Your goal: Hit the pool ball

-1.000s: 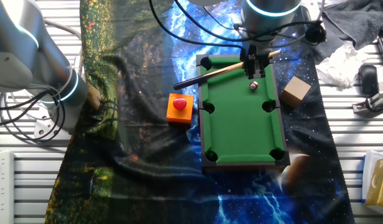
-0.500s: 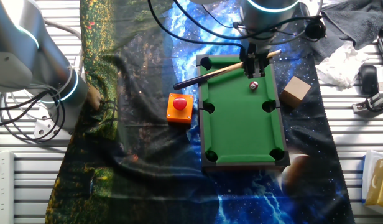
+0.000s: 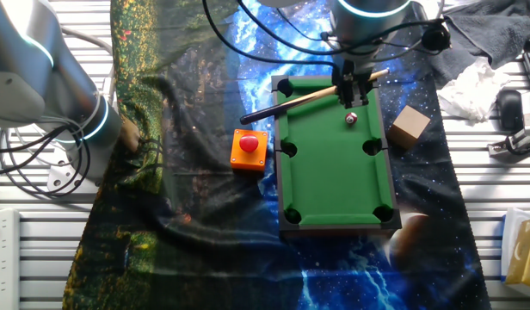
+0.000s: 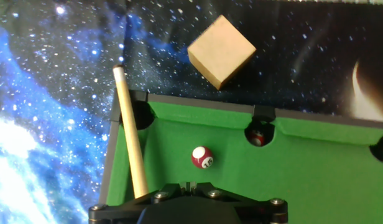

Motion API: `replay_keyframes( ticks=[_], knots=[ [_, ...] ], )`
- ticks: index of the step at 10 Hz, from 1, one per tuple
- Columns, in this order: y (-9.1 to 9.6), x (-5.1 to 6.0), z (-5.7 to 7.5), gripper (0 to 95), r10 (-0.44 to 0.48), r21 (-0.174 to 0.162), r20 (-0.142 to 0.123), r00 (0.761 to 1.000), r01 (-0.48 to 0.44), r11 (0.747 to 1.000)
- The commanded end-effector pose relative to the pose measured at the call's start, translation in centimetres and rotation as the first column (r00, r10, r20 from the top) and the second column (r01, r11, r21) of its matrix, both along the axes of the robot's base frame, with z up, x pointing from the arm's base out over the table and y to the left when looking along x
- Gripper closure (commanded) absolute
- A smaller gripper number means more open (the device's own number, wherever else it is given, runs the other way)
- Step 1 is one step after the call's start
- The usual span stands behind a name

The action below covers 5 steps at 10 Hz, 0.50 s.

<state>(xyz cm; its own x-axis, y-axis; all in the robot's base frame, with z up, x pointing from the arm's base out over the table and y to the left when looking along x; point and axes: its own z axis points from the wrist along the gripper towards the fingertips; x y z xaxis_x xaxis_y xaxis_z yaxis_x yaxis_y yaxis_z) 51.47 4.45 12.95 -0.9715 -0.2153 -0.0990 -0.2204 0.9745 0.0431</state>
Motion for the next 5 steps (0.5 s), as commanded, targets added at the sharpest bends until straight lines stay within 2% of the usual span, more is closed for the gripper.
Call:
replay_keyframes(
  ticks=[1, 3, 5],
  knots=[
    [0.09, 0.04, 0.07, 95.0, 0.130, 0.002, -0.005, 0.991, -0.130, 0.991],
    [0.09, 0.04, 0.07, 95.0, 0.178, 0.011, -0.001, 0.984, -0.178, 0.984],
    [0.09, 0.04, 0.07, 95.0, 0.206, 0.006, -0.004, 0.979, -0.206, 0.979]
  ],
)
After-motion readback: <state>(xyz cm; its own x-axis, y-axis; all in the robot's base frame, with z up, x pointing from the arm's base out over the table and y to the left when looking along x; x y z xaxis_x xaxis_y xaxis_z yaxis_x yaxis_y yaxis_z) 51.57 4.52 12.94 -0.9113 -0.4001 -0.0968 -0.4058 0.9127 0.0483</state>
